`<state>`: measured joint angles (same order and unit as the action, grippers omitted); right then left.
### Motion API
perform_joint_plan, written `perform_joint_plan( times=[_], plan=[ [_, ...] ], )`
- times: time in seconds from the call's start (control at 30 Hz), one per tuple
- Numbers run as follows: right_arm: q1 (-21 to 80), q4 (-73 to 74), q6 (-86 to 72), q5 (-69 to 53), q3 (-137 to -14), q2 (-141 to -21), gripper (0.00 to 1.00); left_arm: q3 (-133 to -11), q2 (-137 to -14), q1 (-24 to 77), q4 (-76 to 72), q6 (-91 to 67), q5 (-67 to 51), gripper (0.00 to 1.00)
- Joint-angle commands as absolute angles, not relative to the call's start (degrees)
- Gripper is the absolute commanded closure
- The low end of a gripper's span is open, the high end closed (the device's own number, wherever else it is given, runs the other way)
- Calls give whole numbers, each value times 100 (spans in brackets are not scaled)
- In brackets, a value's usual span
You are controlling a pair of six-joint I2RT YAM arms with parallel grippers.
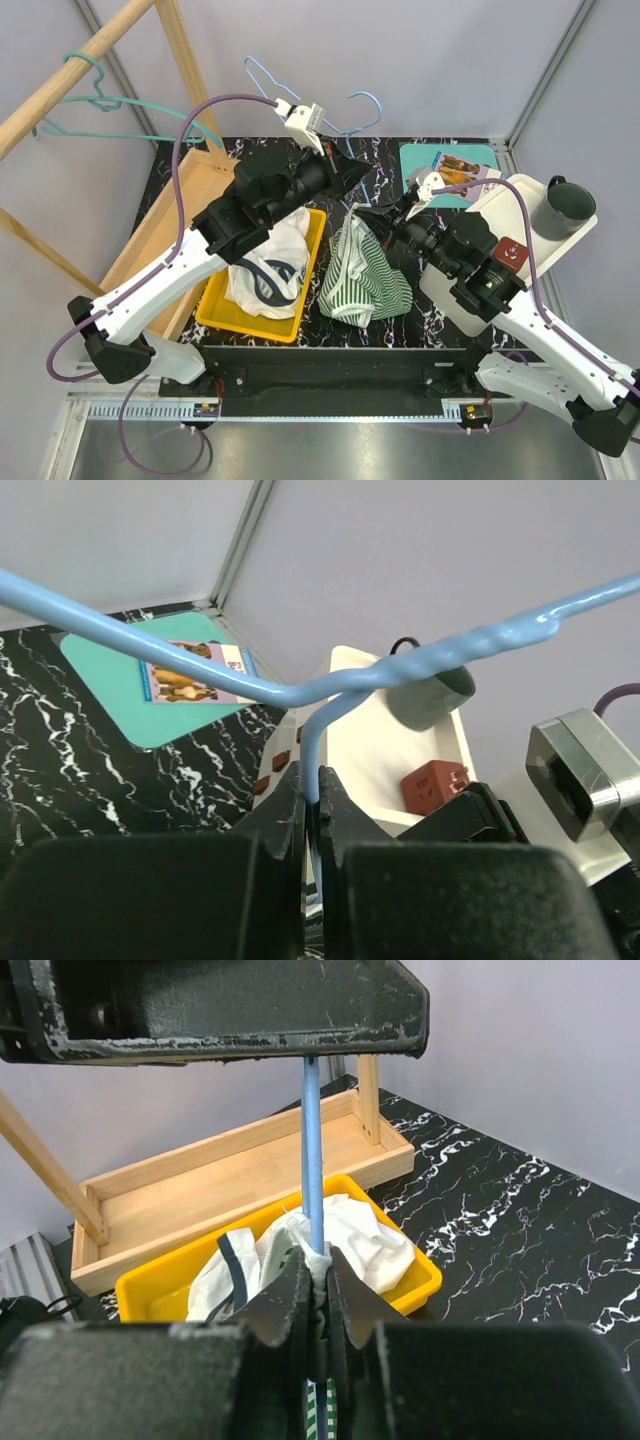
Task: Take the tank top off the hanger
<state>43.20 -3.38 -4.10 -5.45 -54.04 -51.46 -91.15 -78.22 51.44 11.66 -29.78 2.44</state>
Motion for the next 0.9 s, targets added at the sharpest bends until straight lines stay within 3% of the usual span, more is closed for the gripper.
perform_joint_plan(
  times=[0.0,0.07,0.1,0.17,0.2,0.33,0.53,0.87],
  plan=[
    [4333,-607,-422,-35,-5177,-4957,76,-9501,-7901,5045,1204,-2101,949,100],
    [4333,-502,-492,122,-5115,-4913,62,-9589,-7971,5054,1213,-1943,984,100],
    [4333,-327,-570,140,-5098,-4887,47,-9624,-7989,5045,1222,-1899,1037,100],
    [4333,-133,-668,211,-5019,-4764,33,-9720,-8033,5045,1222,-1793,1072,100],
    [4333,112,-755,246,-4966,-4720,20,-9738,-8042,5045,1230,-1776,1090,100],
    [4333,649,-940,413,-4799,-4299,2,-9773,-8025,5045,1222,-1828,1186,100],
    [4333,1195,-958,264,-5131,-4087,1,-9660,-7893,5045,1169,-2574,1169,100],
    [4333,1143,-993,18,-5581,-4298,23,-8184,-6918,5045,-104,-4411,1125,100]
  ],
)
